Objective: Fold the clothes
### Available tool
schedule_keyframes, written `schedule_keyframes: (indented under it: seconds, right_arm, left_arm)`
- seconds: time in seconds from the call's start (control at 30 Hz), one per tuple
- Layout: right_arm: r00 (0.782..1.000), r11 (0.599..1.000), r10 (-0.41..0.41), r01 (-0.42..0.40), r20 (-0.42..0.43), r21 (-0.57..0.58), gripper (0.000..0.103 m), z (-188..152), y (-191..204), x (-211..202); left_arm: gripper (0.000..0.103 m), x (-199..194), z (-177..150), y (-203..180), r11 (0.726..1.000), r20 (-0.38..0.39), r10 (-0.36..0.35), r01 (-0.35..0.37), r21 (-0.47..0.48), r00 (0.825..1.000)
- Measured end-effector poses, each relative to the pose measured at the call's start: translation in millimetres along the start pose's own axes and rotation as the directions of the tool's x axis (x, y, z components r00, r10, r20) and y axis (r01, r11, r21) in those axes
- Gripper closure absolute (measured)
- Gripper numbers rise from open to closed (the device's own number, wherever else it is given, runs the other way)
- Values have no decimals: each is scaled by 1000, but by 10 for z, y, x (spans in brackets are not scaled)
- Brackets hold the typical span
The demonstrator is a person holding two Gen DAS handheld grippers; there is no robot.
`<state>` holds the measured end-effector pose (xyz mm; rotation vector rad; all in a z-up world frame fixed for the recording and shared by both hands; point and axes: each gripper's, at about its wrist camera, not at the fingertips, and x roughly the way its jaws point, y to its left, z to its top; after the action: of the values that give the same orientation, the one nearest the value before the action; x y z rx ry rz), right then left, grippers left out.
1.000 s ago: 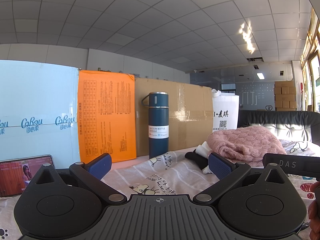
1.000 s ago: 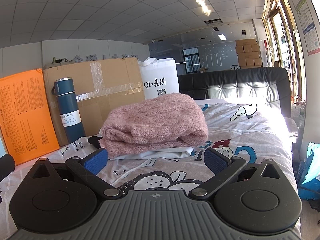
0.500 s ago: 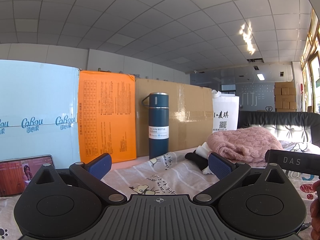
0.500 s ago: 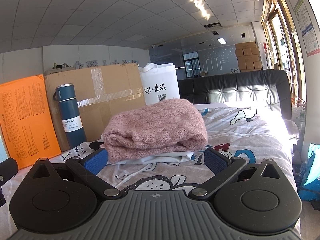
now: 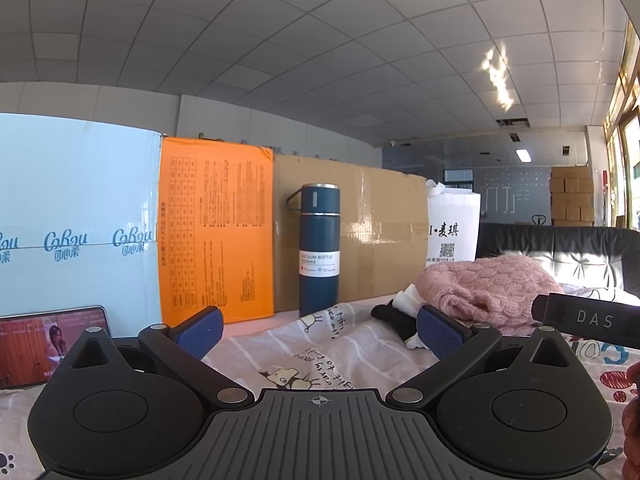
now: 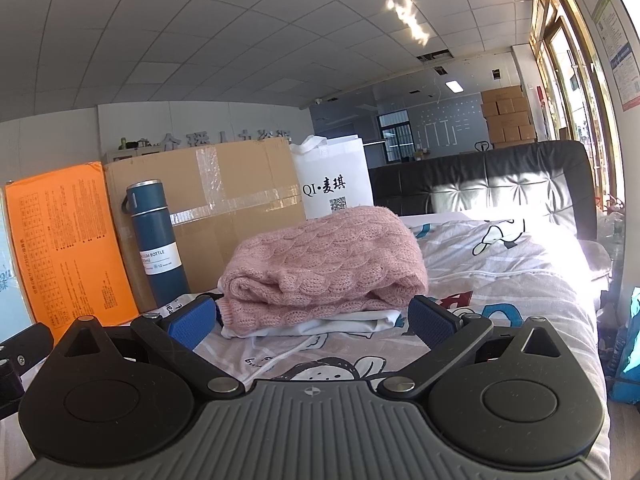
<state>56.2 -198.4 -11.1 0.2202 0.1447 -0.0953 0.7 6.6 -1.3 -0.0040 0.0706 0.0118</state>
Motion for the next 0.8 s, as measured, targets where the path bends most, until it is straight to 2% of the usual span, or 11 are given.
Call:
schedule_keyframes:
  seconds: [0.37, 0.8]
  right_arm:
    - [1000, 1000, 11, -11, 10, 8, 0, -3, -11, -26]
    - [998, 994, 35, -40, 54, 100, 0, 14, -131, -94]
  left_arm:
    - [0, 4, 4, 2, 1000, 2, 0, 0, 0, 1000]
    - [0, -35, 13, 44, 1000, 25, 11, -10, -24, 1000]
